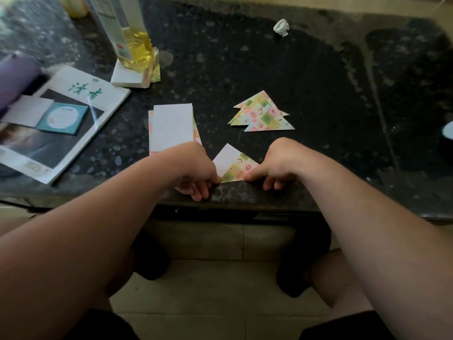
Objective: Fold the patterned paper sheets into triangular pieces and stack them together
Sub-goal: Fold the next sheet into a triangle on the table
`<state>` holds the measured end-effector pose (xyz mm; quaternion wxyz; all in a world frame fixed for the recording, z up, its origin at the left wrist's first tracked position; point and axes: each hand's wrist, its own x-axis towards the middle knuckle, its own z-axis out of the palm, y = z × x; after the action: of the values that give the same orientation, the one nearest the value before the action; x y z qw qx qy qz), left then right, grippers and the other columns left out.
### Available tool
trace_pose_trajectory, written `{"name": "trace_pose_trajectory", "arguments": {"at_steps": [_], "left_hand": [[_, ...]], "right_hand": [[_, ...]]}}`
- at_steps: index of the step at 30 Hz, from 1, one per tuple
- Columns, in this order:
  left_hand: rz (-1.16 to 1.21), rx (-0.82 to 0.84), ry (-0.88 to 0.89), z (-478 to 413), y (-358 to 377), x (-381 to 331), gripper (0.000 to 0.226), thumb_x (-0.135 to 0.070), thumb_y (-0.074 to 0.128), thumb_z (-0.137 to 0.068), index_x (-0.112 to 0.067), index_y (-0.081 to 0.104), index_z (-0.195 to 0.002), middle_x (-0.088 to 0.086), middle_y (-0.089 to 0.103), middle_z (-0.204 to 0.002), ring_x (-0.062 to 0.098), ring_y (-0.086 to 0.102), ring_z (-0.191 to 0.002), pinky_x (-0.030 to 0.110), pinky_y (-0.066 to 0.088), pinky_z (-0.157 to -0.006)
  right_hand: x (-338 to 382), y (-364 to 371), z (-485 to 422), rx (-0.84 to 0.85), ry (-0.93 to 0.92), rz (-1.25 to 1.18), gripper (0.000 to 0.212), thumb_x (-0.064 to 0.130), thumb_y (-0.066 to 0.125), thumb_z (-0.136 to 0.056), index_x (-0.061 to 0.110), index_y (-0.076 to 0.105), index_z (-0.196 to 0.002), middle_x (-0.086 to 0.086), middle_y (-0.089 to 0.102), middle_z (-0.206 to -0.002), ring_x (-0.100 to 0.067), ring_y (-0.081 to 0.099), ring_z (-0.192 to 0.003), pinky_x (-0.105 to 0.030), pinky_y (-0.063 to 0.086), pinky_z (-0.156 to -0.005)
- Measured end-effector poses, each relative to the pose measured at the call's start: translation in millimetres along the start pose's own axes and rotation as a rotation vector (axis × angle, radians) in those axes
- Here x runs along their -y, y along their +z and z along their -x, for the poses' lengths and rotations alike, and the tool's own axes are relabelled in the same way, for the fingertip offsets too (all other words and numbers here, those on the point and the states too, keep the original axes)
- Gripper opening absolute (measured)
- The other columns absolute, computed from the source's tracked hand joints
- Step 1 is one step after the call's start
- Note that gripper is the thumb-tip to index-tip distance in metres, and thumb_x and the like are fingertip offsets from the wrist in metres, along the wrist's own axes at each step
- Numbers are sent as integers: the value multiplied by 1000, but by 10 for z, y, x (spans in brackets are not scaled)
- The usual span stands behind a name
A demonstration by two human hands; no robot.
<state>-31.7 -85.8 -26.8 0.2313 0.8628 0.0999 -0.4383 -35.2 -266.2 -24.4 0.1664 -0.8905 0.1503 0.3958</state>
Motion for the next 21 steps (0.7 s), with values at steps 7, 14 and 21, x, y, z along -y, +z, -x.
{"name": "trace_pose_trajectory", "arguments": {"at_steps": [7,14,21], "left_hand": [[-105,-1,16,16,-38,166,32,-30,66,-99,-2,67,-82,10,75,-67,20,69,-54,24,47,-47],[28,27,118,55,144,94,40,-42,60,-101,-5,71,-89,5,76,-67,15,67,-46,23,45,-48],[-15,43,76,10,149,3,37,-34,58,-103,-3,70,-86,9,75,-66,17,65,-44,22,41,-46]], "right_hand": [[74,32,7,-38,17,50,64,62,82,-76,6,62,-103,0,75,-63,-7,61,-38,-22,41,-47],[225,31,53,-24,14,127,60,62,82,-75,10,59,-93,-1,77,-69,-13,68,-69,-32,43,-60],[255,0,35,76,14,112,43,51,78,-86,11,63,-90,2,74,-61,-11,55,-46,-27,41,-55]]}}
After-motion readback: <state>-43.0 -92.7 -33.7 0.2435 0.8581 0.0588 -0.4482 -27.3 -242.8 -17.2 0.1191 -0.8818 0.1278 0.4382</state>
